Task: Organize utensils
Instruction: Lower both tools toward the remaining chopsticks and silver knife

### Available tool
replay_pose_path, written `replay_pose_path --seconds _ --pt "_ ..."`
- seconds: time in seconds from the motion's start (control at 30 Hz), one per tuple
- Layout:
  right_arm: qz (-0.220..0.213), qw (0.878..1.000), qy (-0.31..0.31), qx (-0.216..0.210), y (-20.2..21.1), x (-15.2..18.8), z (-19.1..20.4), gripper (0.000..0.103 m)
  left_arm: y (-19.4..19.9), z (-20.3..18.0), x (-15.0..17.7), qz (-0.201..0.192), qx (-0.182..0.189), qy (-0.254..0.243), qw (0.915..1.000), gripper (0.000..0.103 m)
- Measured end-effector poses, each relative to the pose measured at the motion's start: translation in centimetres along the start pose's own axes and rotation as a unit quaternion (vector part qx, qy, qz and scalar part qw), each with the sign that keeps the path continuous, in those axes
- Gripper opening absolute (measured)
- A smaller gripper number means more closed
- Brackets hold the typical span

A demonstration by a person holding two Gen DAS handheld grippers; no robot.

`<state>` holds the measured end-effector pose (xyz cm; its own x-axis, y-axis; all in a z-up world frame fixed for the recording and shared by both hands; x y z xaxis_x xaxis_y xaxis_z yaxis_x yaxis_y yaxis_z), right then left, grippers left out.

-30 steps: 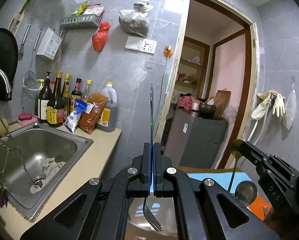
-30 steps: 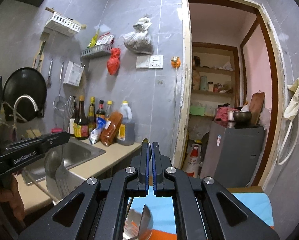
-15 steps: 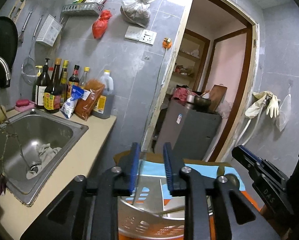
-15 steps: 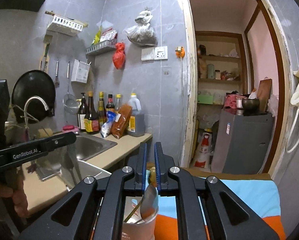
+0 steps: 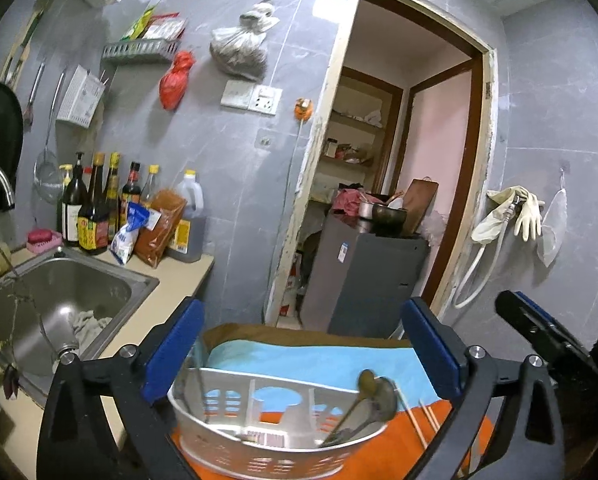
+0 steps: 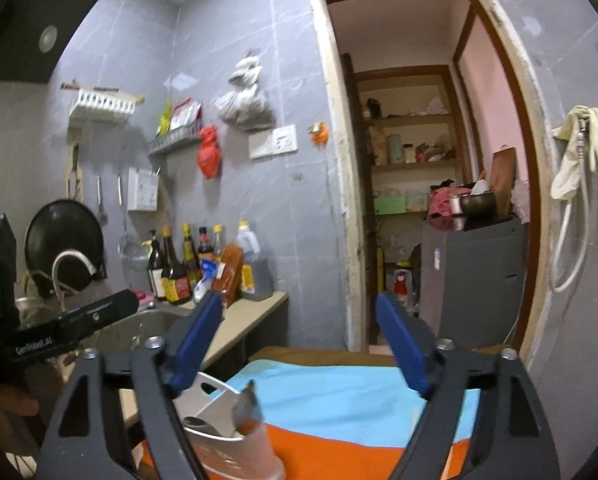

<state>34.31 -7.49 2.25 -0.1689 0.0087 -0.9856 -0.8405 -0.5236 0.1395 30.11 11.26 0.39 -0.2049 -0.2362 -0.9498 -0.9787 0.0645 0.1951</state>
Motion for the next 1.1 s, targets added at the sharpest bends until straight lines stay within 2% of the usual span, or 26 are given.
replay_pose_path --seconds 0.03,0.1,0.13,0.37,0.57,0.87,1.1 --pt "-0.001 1.0 -0.003 0.006 0.5 -0.2 -0.7 0.088 0.0 -0.8 0.0 -0.002 0.0 -0.004 1.0 0.098" --pt "-0.004 1.0 -0.009 0.013 1.4 -0.5 -2.0 0.101 -0.1 -2.2 0.2 -0.002 0.004 -0.011 0.9999 0.099" --pt "-0.007 1.0 -0.012 0.019 2.1 -0.7 -2.9 0.103 -0.2 -3.2 0.3 -0.002 0.008 -0.018 0.9998 0.099" --pt "-0.009 0.998 -0.015 0.055 5.1 -0.7 -7.5 0.103 -1.1 -8.6 1.9 0.005 0.039 -0.045 0.9982 0.099" --pt "0.003 0.995 -0.022 0.095 7.0 0.8 -11.9 0.103 -2.6 -12.5 4.3 0.024 0.059 -0.059 0.9962 0.099" --pt "0.052 0.988 -0.045 0.142 8.2 5.2 -18.2 0.103 -5.9 -17.0 8.6 0.064 0.084 -0.068 0.992 0.099" --pt "0.103 0.979 -0.072 0.159 7.9 9.3 -21.6 0.103 -9.1 -18.5 12.1 0.102 0.088 -0.072 0.9883 0.099"
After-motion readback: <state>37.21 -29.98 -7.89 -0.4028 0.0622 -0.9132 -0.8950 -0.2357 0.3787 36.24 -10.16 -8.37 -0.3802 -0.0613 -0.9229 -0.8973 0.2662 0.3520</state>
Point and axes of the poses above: each gripper's, at about its wrist camera, not at the fingertips, and y roughly against the way its jaws point, z to its left, x to its underside, the point moved 8 cm from there along -y, roughly the way its jaws point, and after that the axes turned 2 degrees about x, right-handed, at the moved point
